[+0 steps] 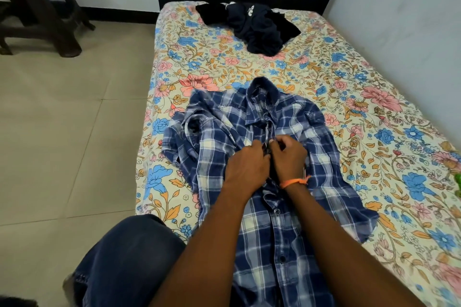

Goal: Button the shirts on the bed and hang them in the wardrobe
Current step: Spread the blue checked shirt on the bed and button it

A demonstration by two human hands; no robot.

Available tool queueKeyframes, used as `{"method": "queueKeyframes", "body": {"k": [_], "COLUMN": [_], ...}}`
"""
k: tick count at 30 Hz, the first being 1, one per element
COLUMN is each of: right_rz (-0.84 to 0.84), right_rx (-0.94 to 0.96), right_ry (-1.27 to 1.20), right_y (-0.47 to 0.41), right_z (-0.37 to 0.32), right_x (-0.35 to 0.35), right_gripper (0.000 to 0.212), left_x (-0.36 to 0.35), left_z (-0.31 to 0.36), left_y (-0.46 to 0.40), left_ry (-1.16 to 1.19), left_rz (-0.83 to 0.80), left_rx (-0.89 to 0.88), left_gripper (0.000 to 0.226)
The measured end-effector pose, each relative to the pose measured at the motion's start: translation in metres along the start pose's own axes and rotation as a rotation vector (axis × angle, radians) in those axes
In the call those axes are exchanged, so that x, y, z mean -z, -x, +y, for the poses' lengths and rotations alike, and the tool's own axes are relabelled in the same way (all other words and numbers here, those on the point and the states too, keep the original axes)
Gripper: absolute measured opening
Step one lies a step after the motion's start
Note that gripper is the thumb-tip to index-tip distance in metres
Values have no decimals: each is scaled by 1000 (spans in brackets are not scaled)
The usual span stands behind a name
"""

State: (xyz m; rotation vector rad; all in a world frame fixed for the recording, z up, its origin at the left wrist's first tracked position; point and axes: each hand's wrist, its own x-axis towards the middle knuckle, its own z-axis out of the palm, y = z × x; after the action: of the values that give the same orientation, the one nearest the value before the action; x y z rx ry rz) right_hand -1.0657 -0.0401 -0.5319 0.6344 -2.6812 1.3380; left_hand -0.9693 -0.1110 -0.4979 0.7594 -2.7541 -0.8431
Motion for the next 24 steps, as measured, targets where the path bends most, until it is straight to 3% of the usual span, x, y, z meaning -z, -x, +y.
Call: {"method": "queueKeyframes", "body": {"k": [5, 9, 14, 17, 24], "right_rz": [9, 100, 126, 125, 160], "right_rx": [62, -17, -92, -102, -77], "right_ry": [-66, -126, -214, -265, -283], "right_y": [32, 40, 40, 39, 40], "right_z": [3, -5, -4, -1, 9], "right_x": [11, 13, 10, 8, 4], "right_gripper": [9, 5, 3, 14, 7], "left_x": [16, 8, -5, -11, -12], "left_z": [-9, -16, -18, -22, -14], "left_y": [12, 6, -2, -9, -9], "left_ry": [251, 359, 443, 419, 208], "left_rz": [-127, 31, 205, 127, 44], "left_rx": [148, 234, 342, 299, 146], "left_gripper": [32, 39, 26, 23, 11]}}
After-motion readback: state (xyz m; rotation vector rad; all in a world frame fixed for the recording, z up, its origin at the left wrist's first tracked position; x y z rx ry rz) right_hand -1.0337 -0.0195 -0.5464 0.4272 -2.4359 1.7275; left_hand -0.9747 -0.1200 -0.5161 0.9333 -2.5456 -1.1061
